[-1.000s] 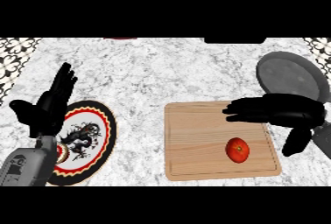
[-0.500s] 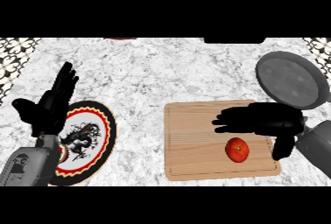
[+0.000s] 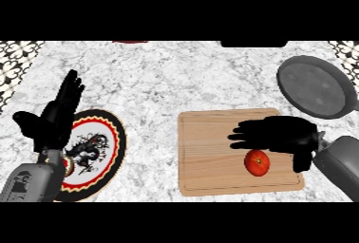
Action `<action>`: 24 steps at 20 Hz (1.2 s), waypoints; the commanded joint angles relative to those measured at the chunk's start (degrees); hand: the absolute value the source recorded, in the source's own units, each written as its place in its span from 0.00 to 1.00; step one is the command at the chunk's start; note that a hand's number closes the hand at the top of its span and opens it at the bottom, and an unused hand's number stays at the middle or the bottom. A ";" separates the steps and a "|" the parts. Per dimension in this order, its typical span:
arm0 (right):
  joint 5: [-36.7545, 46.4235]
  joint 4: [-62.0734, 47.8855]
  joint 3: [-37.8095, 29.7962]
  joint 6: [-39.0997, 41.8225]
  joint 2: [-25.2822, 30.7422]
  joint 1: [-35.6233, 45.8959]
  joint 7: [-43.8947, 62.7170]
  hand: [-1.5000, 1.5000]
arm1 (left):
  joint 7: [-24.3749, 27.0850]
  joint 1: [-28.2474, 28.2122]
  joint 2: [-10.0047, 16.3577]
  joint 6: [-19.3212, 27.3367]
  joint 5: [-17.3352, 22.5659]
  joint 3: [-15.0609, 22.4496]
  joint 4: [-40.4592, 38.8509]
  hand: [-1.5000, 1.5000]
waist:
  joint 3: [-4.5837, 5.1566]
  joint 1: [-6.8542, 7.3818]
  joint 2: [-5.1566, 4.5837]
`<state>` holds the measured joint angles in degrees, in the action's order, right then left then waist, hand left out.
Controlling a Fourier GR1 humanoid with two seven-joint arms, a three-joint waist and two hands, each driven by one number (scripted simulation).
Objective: Pick the tomato from the cutting board and place it in the pan
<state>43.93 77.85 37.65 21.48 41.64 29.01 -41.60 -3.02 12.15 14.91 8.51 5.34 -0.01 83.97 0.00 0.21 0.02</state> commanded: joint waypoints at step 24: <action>25.61 -7.64 0.42 -2.33 -14.07 -7.77 -1.97 1.00 | -1.41 2.03 -2.87 -1.86 -3.87 -2.55 0.07 0.50 | -0.02 0.02 -0.04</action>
<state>66.03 72.66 35.87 21.19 29.89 23.10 -41.84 -4.01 14.18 12.49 6.24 2.40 -2.93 82.89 0.01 0.16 0.01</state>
